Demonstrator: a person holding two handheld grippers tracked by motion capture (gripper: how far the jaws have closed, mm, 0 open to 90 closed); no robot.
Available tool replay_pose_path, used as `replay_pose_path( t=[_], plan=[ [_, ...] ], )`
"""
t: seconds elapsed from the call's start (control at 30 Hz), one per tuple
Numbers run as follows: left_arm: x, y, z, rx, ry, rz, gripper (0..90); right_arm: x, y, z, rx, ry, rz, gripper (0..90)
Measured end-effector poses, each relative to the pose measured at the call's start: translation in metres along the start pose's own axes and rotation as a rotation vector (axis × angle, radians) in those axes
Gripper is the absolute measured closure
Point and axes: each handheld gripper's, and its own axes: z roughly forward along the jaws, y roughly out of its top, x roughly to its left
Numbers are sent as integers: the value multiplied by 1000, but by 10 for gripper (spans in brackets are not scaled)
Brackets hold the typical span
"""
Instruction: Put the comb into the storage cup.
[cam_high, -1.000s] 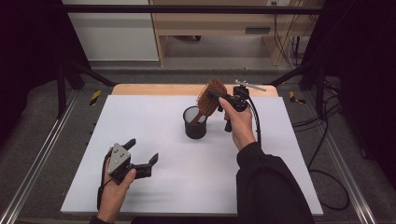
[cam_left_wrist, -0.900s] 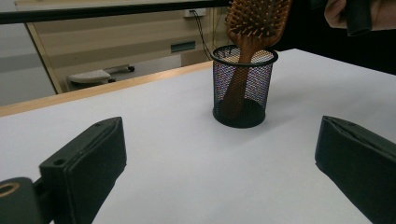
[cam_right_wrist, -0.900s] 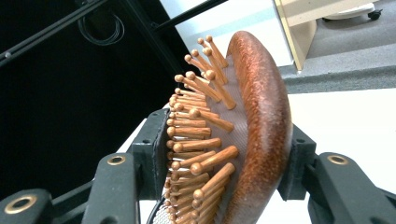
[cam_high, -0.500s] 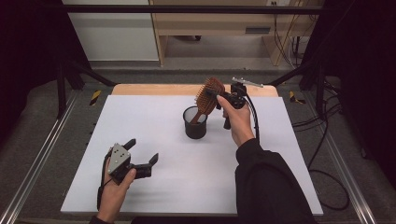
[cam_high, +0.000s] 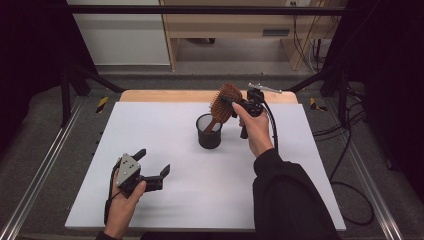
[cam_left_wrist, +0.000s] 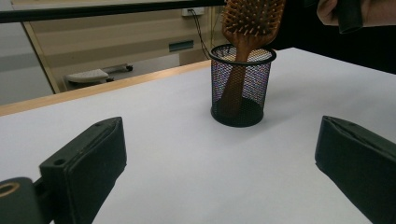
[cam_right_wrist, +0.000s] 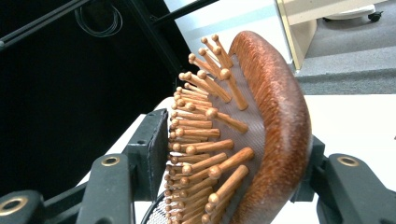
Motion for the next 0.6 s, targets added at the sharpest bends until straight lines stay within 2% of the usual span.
replay_pose_path(
  t=[0.33, 0.6],
  plan=[
    [0, 0, 0, 0, -2, -1, 22, 1, 0, 1, 2, 7, 1, 367],
    [0, 0, 0, 1, -3, 0, 22, 1, -1, 1, 13, -6, -8, 319]
  ],
)
